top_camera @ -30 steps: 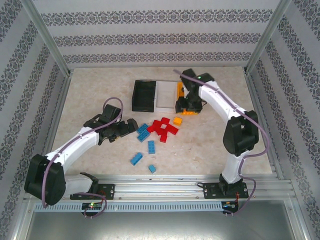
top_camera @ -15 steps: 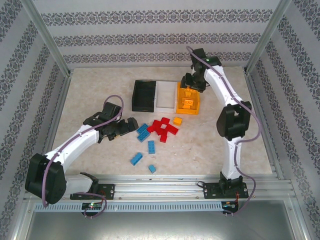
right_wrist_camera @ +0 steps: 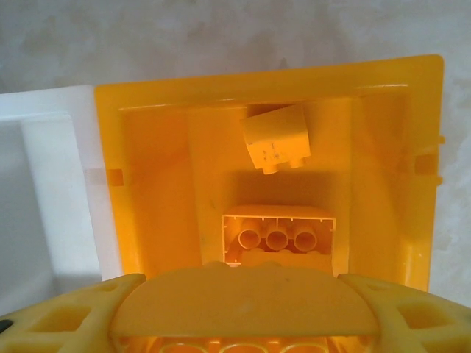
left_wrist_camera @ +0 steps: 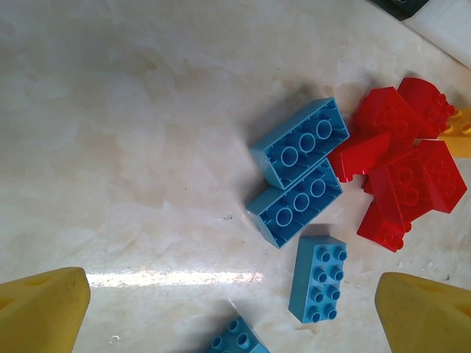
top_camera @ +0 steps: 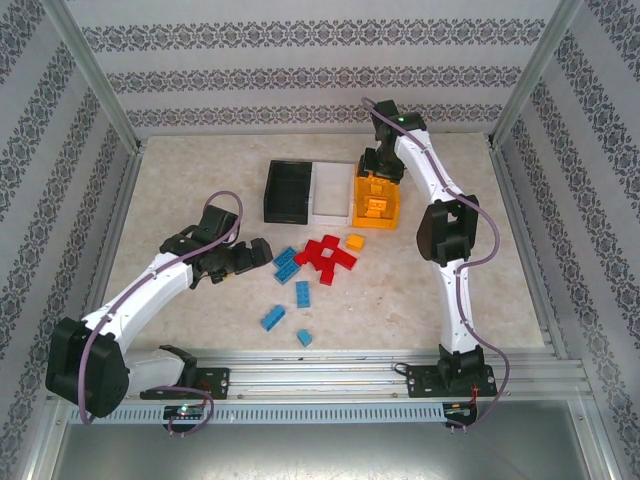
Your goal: Sort the legos into containers by color
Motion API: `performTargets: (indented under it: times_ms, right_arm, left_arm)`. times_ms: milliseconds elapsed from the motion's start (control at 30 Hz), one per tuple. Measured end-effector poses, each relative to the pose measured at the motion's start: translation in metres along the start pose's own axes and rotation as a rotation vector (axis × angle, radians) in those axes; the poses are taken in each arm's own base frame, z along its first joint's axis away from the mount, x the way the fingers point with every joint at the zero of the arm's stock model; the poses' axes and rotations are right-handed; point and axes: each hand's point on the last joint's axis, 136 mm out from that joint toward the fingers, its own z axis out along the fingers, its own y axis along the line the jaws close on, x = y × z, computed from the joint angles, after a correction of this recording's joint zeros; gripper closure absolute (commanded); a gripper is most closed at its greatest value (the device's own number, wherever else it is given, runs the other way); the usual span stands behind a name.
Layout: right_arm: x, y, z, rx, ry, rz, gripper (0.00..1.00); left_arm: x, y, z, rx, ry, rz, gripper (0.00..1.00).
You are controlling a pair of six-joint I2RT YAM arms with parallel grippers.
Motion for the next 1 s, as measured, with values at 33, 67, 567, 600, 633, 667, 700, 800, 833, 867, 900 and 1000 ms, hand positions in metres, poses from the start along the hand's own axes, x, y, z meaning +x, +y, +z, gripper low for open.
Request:
performTargets:
  times_ms: [33,67,567,600,633,667,700,800,833,867,900,1000]
  right_arm:
    - [0.001,0.0,0.0,0.001,0.002,0.0,0.39]
    - [0.001,0.0,0.0,0.001,0.003,0.0,0.38]
    - [0.004,-0.004,-0.003,0.022,0.014,-0.018,0.26]
    - [0.004,-0.004,-0.003,0.022,0.014,-0.018,0.26]
    - [0.004,-0.004,-0.003,0.022,0.014,-0.018,0.26]
    - [0.004,-0.004,-0.003,0.022,0.014,-0.018,0.25]
    - [0.004,-0.004,-0.003,0.022,0.014,-0.018,0.25]
    - [0.005,-0.005,-0.003,0.023,0.017,-0.018,0.26]
    - [0.005,-0.005,-0.003,0.024,0.019,-0.018,0.26]
    - [0.006,-0.005,-0.003,0.025,0.022,-0.018,0.25]
    - [0.007,-0.005,-0.004,0.026,0.024,-0.018,0.25]
    - [0.017,-0.007,-0.008,0.032,0.04,-0.02,0.25]
  left_arm:
    - [0.0,0.0,0.0,0.0,-0.001,0.0,0.0]
    - [0.0,0.0,0.0,0.0,0.0,0.0,0.0]
    - [0.003,0.004,0.016,-0.027,0.04,-0.008,0.0]
    - [0.002,0.004,0.017,-0.027,0.04,-0.008,0.0]
    - [0.002,0.004,0.017,-0.027,0.04,-0.008,0.0]
    - [0.002,0.004,0.017,-0.025,0.04,-0.008,0.0]
    - [0.002,0.003,0.017,-0.023,0.04,-0.007,0.0]
    - [0.001,0.003,0.017,-0.02,0.037,-0.007,0.0]
    - [0.001,0.003,0.017,-0.02,0.037,-0.007,0.0]
    - [0.001,0.003,0.017,-0.019,0.036,-0.007,0.0]
    - [0.001,0.003,0.017,-0.019,0.036,-0.007,0.0]
    - [0.002,0.002,0.018,-0.015,0.043,-0.007,0.0]
